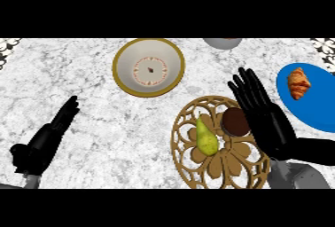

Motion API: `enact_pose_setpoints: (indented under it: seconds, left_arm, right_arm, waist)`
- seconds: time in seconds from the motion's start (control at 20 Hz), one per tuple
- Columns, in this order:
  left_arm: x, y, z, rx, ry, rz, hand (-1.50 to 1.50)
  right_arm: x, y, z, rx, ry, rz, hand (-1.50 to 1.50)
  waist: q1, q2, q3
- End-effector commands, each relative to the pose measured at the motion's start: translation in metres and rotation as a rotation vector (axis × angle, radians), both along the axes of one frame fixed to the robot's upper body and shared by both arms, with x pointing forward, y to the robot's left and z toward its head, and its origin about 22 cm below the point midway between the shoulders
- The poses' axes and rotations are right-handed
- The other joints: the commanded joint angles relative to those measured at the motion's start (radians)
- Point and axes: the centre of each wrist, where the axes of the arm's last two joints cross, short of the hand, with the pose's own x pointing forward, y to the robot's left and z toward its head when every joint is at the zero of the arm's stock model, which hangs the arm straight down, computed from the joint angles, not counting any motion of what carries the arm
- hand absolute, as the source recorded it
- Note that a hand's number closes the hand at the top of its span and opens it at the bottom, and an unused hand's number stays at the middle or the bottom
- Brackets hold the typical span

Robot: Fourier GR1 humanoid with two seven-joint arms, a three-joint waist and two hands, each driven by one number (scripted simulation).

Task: Pick the cupcake from the placemat and place it in the bowl

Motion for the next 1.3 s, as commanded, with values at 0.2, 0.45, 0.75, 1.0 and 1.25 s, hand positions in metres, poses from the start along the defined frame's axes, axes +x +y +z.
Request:
enact_pose_setpoints:
  seconds: [0.2, 0.45, 0.75, 1.0, 1.25]
  left_arm:
    - [0.014, -0.048, -0.001, -0.270, 0.005, -0.036, 0.00]
    - [0.005, -0.070, -0.006, -0.376, 0.061, -0.062, 0.00]
    - [0.020, -0.088, 0.000, -0.385, 0.066, -0.114, 0.00]
    - [0.025, -0.087, 0.001, -0.381, 0.083, -0.115, 0.00]
    - [0.032, -0.094, 0.006, -0.385, 0.074, -0.132, 0.00]
  right_arm:
    - [-0.002, -0.063, 0.016, -0.524, -0.029, -0.370, 1.50]
    - [-0.021, -0.097, -0.027, -0.611, 0.082, -0.898, -1.50]
    - [-0.066, -0.037, -0.019, -0.913, -0.072, -0.640, -1.50]
    - [-0.047, -0.057, 0.010, -1.254, 0.086, -0.744, -1.50]
    - [-0.049, -0.032, 0.053, -1.397, 0.301, -0.733, -1.50]
  waist:
    - [-0.046, -0.023, 0.023]
    - [-0.052, -0.022, 0.027]
    - [-0.013, -0.020, 0.026]
    - [0.001, -0.017, 0.019]
    - [0.010, -0.016, 0.020]
